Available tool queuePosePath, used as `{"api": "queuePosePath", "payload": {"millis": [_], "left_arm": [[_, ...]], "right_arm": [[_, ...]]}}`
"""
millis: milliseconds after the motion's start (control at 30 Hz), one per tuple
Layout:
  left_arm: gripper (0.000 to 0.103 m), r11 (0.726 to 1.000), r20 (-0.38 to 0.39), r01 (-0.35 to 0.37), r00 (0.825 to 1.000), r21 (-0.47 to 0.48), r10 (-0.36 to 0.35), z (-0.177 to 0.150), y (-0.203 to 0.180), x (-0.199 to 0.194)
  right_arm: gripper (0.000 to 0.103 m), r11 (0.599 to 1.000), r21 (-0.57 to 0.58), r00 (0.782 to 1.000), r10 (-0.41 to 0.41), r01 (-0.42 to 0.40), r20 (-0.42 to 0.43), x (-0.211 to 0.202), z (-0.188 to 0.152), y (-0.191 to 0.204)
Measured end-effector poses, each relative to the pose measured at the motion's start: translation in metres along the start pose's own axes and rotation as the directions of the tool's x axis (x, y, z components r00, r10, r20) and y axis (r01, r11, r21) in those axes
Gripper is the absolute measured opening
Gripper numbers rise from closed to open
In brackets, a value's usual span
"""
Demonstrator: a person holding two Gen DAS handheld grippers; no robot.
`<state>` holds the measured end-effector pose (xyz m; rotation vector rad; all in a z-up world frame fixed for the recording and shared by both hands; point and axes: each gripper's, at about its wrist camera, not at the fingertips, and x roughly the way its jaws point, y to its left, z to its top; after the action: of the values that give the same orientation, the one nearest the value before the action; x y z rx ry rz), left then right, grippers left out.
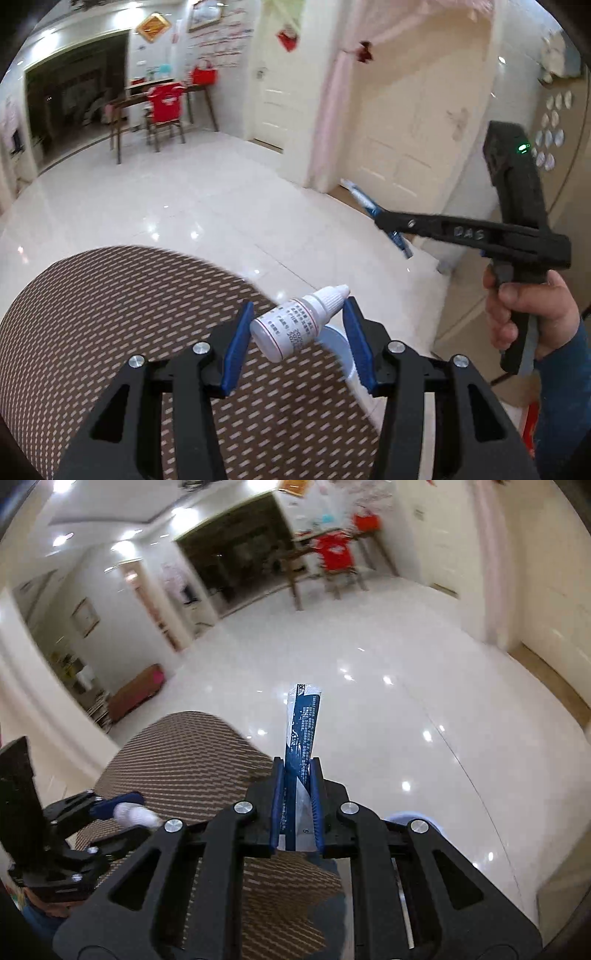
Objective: Collect trash
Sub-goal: 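Carry the white bottle and blue-white pack to the blue bucket and release both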
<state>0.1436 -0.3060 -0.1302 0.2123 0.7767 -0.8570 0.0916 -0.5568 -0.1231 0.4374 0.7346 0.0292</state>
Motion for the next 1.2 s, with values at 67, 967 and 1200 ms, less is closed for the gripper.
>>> {"api": "queuePosePath", "payload": {"millis": [67,967,1200], "left_arm": [[0.049,0.999,-0.019,0.022,1.0,0.024,-0.021,0.01,-0.017,0.017],[0.049,0.978,-0.336,0.107,0.941,0.181,-0.041,0.041,-0.069,0.174],[0.092,0.979,-0.322,0.025,0.946,0.205,0.043,0.037,-0.078,0.177]], "right_arm": [[0.014,0.999,0.033,0.999,-0.022,0.023,-0.023,0.004,-0.006,-0.023],[0.076,0.933,0.334,0.99,-0.137,0.136,-0.022,0.003,-0.042,-0.158],[0.079,0.936,0.327,0.989,-0.147,0.129,0.032,-0.014,-0.036,-0.152]]}}
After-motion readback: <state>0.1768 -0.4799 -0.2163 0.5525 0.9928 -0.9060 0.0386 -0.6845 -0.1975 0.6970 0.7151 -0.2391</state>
